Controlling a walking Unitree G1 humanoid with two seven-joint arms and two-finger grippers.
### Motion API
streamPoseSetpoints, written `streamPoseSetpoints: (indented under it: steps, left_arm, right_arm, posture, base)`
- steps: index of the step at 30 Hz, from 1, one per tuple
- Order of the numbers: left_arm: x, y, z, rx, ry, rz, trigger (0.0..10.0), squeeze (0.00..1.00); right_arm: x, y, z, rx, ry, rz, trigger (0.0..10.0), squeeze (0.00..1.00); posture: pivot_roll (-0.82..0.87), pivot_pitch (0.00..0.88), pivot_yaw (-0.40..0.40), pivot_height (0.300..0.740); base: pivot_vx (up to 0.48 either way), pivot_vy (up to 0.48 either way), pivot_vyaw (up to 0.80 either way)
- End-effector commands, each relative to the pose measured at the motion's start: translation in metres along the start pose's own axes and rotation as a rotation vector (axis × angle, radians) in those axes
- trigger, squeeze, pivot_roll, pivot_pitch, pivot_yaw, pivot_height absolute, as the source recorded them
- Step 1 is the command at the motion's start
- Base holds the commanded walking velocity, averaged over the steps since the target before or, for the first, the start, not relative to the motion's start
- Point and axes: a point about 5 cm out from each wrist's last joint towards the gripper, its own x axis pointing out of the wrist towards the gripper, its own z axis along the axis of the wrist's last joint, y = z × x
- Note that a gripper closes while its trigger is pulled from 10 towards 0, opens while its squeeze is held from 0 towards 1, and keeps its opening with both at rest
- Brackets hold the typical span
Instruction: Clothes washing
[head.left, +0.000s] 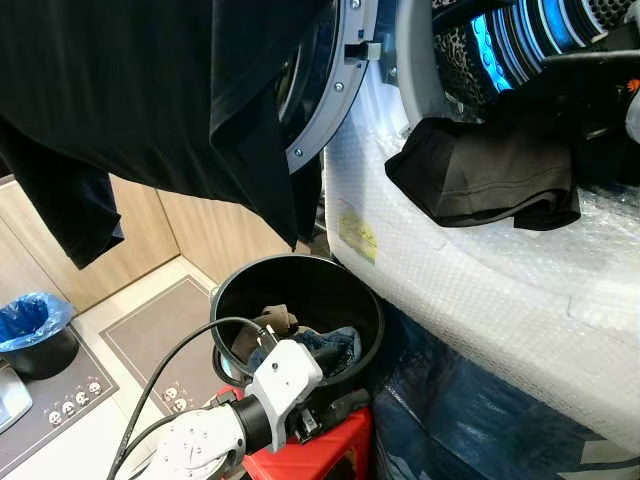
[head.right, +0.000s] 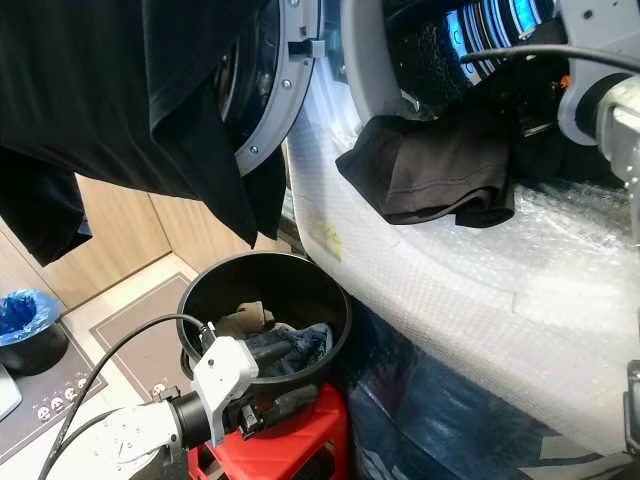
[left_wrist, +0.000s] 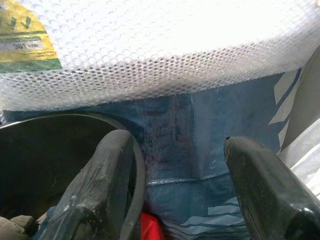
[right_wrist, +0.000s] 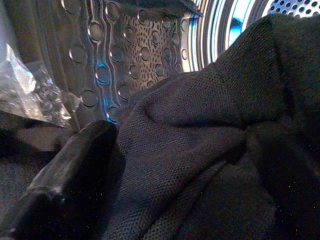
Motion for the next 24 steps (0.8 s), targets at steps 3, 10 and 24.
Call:
streamPoseSetpoints:
  steps: [3,10,24]
  left_arm:
    - [-0.001,-0.003,0.000,0.015,0.004,0.016,10.0,0.00]
    - [-0.002,-0.004,-0.001,0.003,0.003,0.042,10.0,0.00]
    - [-0.004,0.000,0.000,0.020,0.010,0.024,10.0,0.00]
  right_arm:
    - [0.009,-0.030,0.025,-0.117,-0.016,-0.348,10.0,0.00]
    - [0.006,-0.049,0.028,-0.008,0.002,-0.476,10.0,0.00]
    - [-0.010,-0.025,0.009,-0.152,0.119,0.042,10.0,0.00]
  posture:
    - [-0.06,0.099,-0.061,0.740]
    - [-0.05,0.102,-0.068,0.740]
    - [-0.06,0.095,-0.040,0.740]
  base:
    - [0.000,0.000,0.00]
    - [0.000,0.000,0.00]
    - [0.000,0.000,0.00]
